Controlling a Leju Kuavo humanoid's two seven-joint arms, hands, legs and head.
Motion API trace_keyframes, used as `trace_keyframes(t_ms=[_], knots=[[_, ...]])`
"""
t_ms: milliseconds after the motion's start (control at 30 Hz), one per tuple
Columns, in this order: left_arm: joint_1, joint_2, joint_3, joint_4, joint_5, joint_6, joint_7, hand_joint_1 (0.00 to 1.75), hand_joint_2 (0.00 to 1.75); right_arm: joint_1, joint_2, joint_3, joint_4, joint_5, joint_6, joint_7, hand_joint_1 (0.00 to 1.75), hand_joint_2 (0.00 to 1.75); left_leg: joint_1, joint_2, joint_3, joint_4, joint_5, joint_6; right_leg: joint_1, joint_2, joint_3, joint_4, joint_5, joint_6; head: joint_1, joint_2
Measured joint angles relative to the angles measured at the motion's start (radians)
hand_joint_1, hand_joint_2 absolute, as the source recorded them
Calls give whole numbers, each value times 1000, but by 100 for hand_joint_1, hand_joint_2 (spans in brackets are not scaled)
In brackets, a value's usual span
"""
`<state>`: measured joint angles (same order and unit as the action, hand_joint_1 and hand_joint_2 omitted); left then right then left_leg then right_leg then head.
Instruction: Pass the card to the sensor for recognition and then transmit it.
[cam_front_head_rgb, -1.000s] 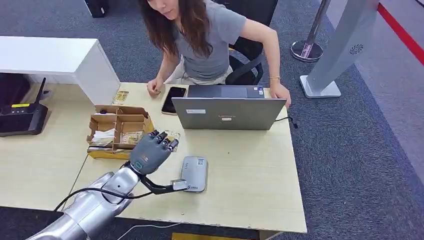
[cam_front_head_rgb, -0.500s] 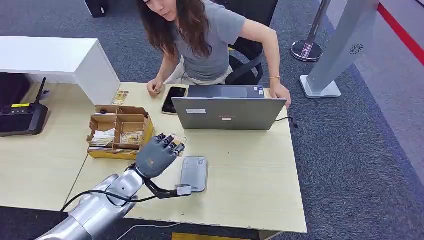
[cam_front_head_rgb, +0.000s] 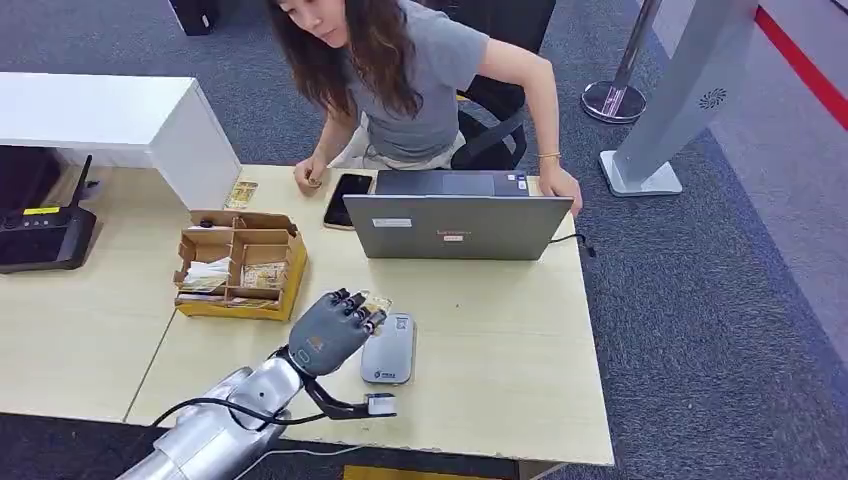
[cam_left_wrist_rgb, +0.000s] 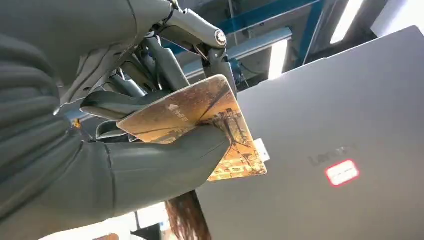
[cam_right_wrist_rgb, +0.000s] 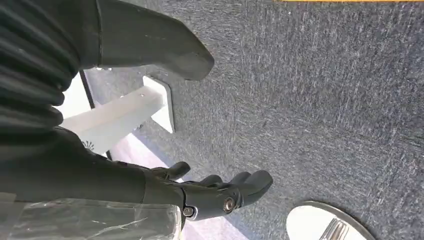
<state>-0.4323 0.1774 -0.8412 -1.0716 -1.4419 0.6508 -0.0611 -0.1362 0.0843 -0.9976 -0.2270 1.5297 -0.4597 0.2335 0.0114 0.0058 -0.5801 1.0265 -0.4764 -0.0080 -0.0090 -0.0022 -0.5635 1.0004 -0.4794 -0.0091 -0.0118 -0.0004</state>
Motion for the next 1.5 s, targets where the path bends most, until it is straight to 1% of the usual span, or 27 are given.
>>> trace_keyframes(t_ms=[133, 400, 733, 767, 1133, 1500], knots=[[13, -19, 2, 16, 64, -1, -28, 175, 175, -1, 0, 2, 0, -14, 0, 0, 0, 175, 0, 0, 0, 0, 0, 0, 0, 0, 0, 0, 0, 0, 0, 0], [38, -38, 17, 78, 135, -6, -58, 175, 175, 0, 0, 7, 0, -18, 0, 0, 0, 175, 0, 0, 0, 0, 0, 0, 0, 0, 0, 0, 0, 0, 0, 0], [55, -50, 35, 147, 169, -4, -78, 175, 175, 0, 0, 19, 0, -18, 1, 0, 0, 175, 0, 0, 0, 0, 0, 0, 0, 0, 0, 0, 0, 0, 0, 0], [56, -51, 37, 154, 169, -4, -78, 175, 175, 0, 0, 19, 0, -17, 1, 0, 0, 0, 0, 0, 0, 0, 0, 0, 0, 0, 0, 0, 0, 0, 0, 0], [59, -60, 42, 224, 144, -1, -76, 175, 175, -1, 0, 26, 0, -16, 3, 5, 0, 0, 0, 0, 0, 0, 0, 0, 0, 0, 0, 0, 0, 0, 0, 0], [59, -72, 42, 258, 143, 0, -92, 175, 175, -3, 0, 41, 0, -14, 5, 5, 0, 0, 0, 0, 0, 0, 0, 0, 0, 0, 0, 0, 0, 0, 0, 0]])
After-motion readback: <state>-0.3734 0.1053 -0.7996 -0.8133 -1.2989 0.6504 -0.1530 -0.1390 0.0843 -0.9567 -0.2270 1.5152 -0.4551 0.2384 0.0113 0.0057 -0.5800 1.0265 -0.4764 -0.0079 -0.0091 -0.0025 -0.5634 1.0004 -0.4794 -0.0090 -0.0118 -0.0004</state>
